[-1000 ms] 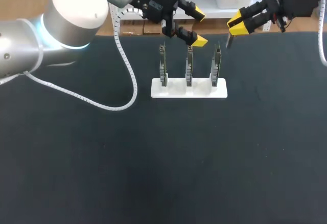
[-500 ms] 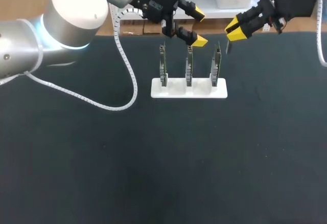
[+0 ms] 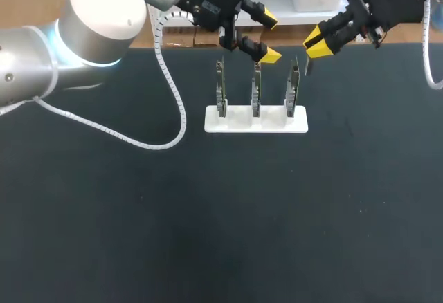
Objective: Pick up the optical module with the left hand, and insert it into the network port with the right hand.
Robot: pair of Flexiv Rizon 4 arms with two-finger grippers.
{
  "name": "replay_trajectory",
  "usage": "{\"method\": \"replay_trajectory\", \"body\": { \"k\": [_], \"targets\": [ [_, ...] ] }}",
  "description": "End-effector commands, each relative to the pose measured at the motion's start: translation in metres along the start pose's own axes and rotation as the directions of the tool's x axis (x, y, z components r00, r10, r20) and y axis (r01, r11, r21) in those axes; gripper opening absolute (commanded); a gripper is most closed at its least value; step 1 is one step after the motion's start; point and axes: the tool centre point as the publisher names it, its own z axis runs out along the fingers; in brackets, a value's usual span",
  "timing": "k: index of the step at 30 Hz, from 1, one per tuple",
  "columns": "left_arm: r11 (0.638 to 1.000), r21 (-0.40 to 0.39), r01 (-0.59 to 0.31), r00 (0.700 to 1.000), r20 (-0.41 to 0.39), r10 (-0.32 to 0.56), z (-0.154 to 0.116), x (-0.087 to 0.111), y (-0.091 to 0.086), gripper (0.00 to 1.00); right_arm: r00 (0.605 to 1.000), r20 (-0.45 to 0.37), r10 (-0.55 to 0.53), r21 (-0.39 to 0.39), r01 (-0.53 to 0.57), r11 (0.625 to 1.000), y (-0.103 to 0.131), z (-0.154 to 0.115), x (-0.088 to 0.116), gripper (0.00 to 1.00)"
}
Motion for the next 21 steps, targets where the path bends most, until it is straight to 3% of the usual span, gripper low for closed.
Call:
{"method": "replay_trajectory", "body": {
  "k": [1, 21],
  "targets": [
    [1.0, 0.004, 0.003, 1.0, -0.007, -0.002, 0.0, -0.001, 0.002, 1.0, 1.0, 0.006, -0.005, -0.023, 0.005, 1.0, -0.012, 0.001, 0.001, 0.0],
    [1.0, 0.004, 0.003, 1.0, -0.007, -0.002, 0.0, -0.001, 0.002, 1.0, 1.0, 0.015, 0.01, -0.037, -0.009, 0.999, -0.019, 0.008, 0.01, 0.0]
  ]
}}
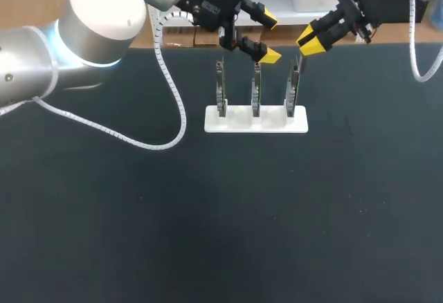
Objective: Pick up the optical module with the left hand, and insert it into the network port with the right hand.
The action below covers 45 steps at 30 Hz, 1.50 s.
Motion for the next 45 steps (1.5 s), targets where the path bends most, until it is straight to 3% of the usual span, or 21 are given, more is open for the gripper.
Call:
{"method": "replay_trajectory", "body": {
  "k": [1, 27, 45],
  "targets": [
    [1.0, 0.004, 0.003, 1.0, -0.008, -0.002, 0.0, -0.001, 0.002, 1.0, 1.0, -0.005, 0.002, 0.009, -0.002, 1.0, 0.003, -0.002, 0.0, 0.0],
    [1.0, 0.004, 0.003, 1.0, -0.008, -0.002, 0.0, -0.001, 0.002, 1.0, 1.0, -0.023, -0.006, -0.027, 0.005, 1.0, -0.021, 0.003, 0.007, 0.0],
    [1.0, 0.004, 0.003, 1.0, -0.008, -0.002, 0.0, -0.001, 0.002, 1.0, 1.0, -0.008, 0.021, -0.03, -0.021, 0.999, -0.025, 0.008, 0.02, 0.0]
  ]
}}
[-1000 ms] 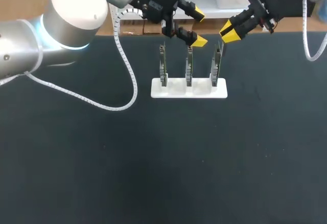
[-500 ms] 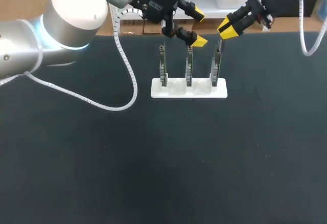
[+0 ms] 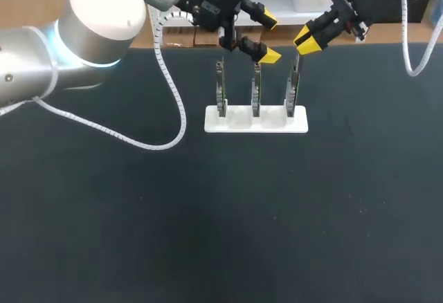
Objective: Pick up the optical module with the left hand, and insert it into the network port with the right hand.
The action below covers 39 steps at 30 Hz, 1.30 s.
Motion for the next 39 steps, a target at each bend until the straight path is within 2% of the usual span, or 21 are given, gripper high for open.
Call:
{"method": "replay_trajectory", "body": {
  "k": [1, 13, 20, 27, 39],
  "targets": [
    [1.0, 0.004, 0.003, 1.0, -0.008, -0.003, 0.0, -0.002, 0.002, 1.0, 1.0, 0.004, 0.001, 0.0, -0.001, 1.0, -0.001, 0.0, 0.001, 0.0],
    [1.0, 0.004, 0.003, 1.0, -0.008, -0.003, 0.0, -0.002, 0.002, 1.0, 1.0, 0.011, -0.02, 0.002, 0.02, 1.0, -0.012, 0.0, -0.005, 0.0],
    [1.0, 0.004, 0.003, 1.0, -0.008, -0.003, 0.0, -0.002, 0.002, 1.0, 1.0, 0.011, -0.003, -0.008, 0.003, 1.0, -0.018, 0.004, 0.003, 0.0],
    [1.0, 0.004, 0.003, 1.0, -0.008, -0.003, 0.0, -0.002, 0.002, 1.0, 1.0, 0.014, 0.013, 0.009, -0.013, 1.0, -0.017, 0.001, 0.007, 0.0],
    [1.0, 0.004, 0.003, 1.0, -0.008, -0.003, 0.0, -0.002, 0.002, 1.0, 1.0, -0.023, -0.021, 0.025, 0.022, 0.999, -0.013, 0.0, -0.004, 0.0]
  ]
}}
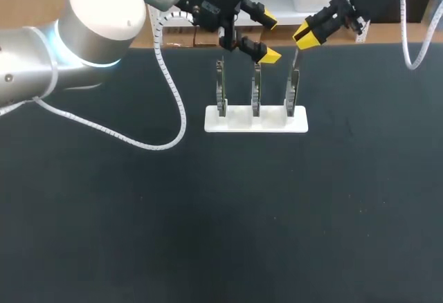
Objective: Pick up the optical module with the left hand, and insert it into the network port with the right hand.
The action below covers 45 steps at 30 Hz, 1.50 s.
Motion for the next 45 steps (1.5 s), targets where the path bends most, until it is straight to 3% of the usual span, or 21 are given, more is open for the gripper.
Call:
{"method": "replay_trajectory", "body": {
  "k": [1, 10, 15, 45],
  "targets": [
    [1.0, 0.004, 0.003, 1.0, -0.008, -0.003, 0.0, -0.001, 0.002, 1.0, 1.0, -0.003, -0.014, 0.019, 0.014, 1.0, 0.006, 0.001, -0.007, 0.0],
    [1.0, 0.004, 0.003, 1.0, -0.008, -0.003, 0.0, -0.001, 0.002, 1.0, 1.0, -0.015, -0.014, 0.023, 0.014, 1.0, 0.007, 0.0, -0.008, 0.0],
    [1.0, 0.004, 0.003, 1.0, -0.008, -0.003, 0.0, -0.001, 0.002, 1.0, 0.998, -0.062, -0.002, 0.015, 0.003, 1.0, 0.007, 0.001, -0.007, 0.0],
    [1.0, 0.004, 0.003, 1.0, -0.008, -0.003, 0.0, -0.001, 0.002, 1.0, 0.999, -0.045, 0.029, 0.02, -0.028, 0.999, 0.014, 0.008, 0.004, 0.0]
  ]
}}
